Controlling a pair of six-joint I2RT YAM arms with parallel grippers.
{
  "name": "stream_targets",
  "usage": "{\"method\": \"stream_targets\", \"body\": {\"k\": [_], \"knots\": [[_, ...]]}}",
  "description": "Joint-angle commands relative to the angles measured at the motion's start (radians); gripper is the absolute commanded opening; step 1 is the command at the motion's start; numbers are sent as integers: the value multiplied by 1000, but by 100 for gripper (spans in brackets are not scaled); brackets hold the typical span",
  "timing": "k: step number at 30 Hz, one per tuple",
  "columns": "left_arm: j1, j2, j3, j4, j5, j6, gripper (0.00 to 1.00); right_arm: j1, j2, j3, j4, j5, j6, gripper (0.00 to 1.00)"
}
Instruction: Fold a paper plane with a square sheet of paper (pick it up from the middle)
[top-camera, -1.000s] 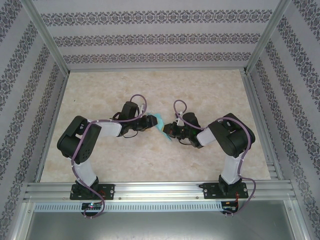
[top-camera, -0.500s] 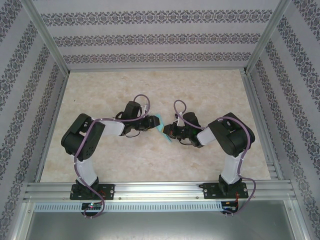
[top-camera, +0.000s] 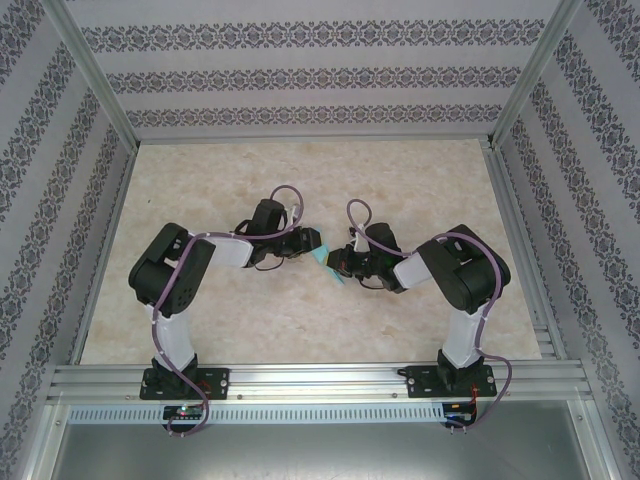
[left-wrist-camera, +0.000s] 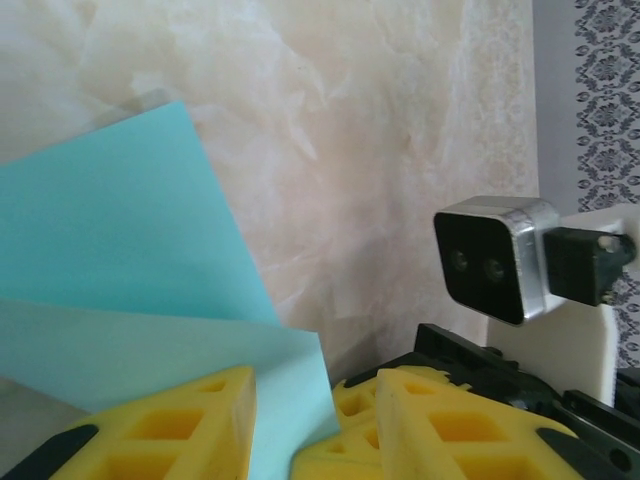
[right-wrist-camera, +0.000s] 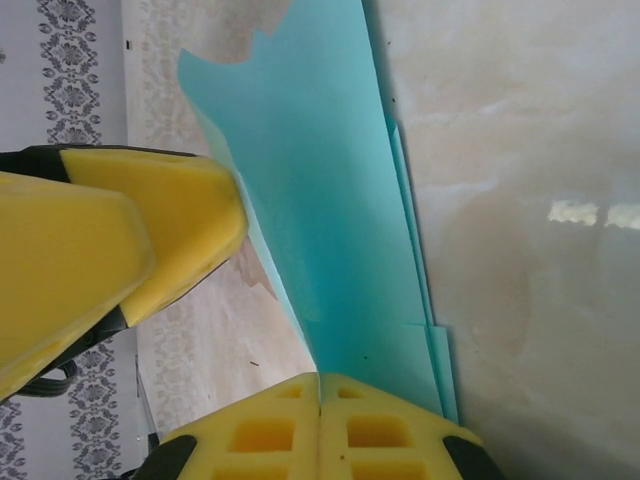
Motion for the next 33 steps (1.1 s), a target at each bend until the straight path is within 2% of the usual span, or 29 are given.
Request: {"method": "stream_targets", "body": {"k": [1,6,10,17,33], "knots": [[-8,20,30,-19,-18,18,37,-10,-26,26,-39,-12,-54,9],[-8,25,39,-30,-28,13,37,-11,-63,36,-68,0,-120,20],[-8,31,47,-45,-28,9,37,-10,-87,62,-158,33,-224,24],[-8,37,55,-51,-28,6,38,-8,-42,129,-246,57,-330,26],[-8,42,49,-22,-37,-16,32,2,39,166,-236,-3,-405,27]]}}
